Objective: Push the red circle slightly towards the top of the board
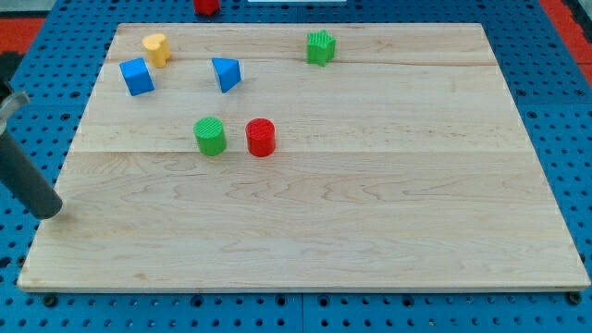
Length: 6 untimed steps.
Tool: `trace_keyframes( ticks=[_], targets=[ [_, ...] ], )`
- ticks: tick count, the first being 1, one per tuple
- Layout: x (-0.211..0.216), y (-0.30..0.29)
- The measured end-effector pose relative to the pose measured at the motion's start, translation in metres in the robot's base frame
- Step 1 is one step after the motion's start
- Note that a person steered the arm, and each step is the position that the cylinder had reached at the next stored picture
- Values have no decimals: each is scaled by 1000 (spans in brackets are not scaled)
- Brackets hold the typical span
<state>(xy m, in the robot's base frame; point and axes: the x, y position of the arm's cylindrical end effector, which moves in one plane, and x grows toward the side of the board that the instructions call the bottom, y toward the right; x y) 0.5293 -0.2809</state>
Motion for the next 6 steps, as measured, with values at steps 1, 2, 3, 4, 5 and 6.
trace_keyframes(
  ticks=[1, 2, 3, 4, 5, 6],
  targets=[
    [-6, 28],
    [-24, 47],
    [-41, 81],
    [-41, 143],
    [-68, 183],
    [-63, 234]
  ],
)
